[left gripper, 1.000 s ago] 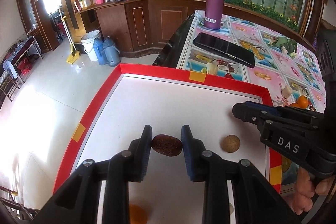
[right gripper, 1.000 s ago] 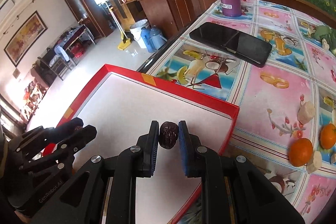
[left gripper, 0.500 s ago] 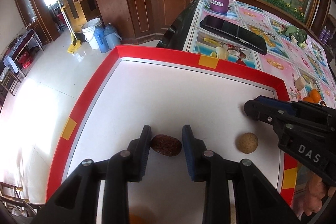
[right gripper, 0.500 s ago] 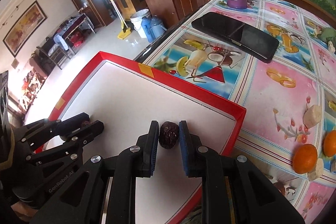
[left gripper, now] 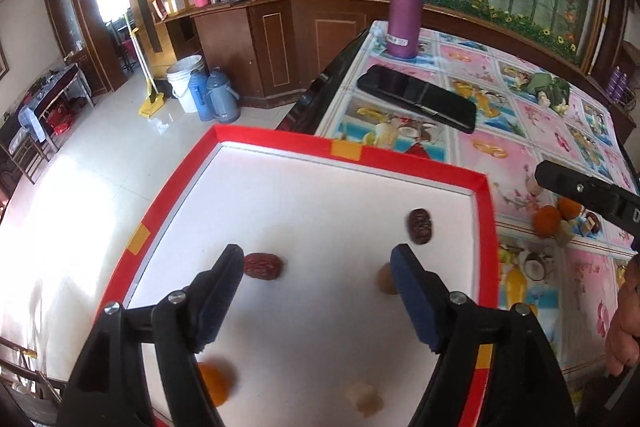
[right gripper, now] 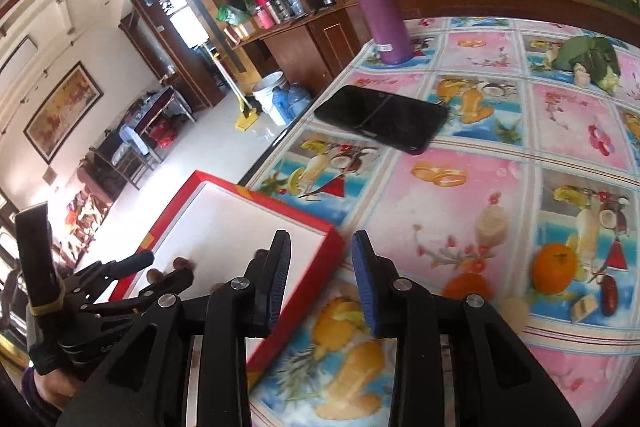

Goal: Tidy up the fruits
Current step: 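Move both open tools back toward the remaining fruits on the tablecloth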

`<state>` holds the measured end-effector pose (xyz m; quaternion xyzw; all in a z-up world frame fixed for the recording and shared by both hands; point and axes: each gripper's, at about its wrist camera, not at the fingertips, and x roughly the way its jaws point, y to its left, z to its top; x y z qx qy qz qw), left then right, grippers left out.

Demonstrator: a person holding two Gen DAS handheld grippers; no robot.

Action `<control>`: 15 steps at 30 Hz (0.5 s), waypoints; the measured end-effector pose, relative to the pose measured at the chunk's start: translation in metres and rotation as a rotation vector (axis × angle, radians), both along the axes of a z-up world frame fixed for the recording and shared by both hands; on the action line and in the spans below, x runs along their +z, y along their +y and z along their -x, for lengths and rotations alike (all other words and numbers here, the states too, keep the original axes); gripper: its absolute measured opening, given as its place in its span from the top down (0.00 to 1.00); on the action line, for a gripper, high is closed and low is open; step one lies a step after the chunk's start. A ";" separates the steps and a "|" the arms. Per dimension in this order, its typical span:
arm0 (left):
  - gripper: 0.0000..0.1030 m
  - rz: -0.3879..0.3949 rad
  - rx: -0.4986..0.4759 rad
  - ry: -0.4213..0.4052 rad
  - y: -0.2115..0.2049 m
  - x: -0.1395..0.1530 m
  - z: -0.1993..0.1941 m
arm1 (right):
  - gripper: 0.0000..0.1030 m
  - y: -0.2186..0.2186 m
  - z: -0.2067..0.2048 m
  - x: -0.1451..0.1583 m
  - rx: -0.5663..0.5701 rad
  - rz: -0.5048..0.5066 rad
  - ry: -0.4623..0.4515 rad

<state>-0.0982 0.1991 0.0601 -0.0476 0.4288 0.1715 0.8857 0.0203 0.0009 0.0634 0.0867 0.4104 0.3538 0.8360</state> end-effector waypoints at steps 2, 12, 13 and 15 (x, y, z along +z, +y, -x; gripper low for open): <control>0.24 -0.020 -0.043 -0.018 -0.019 0.008 -0.004 | 0.70 -0.026 -0.013 0.001 -0.047 -0.035 0.028; 0.21 -0.082 -0.238 -0.009 -0.110 0.013 -0.037 | 0.70 -0.112 -0.045 -0.013 -0.174 -0.032 0.130; 0.21 -0.081 -0.249 -0.005 -0.116 0.012 -0.040 | 0.70 -0.116 -0.046 -0.014 -0.176 -0.034 0.137; 0.21 -0.076 -0.269 0.004 -0.127 0.008 -0.047 | 0.70 -0.118 -0.049 -0.018 -0.163 -0.015 0.155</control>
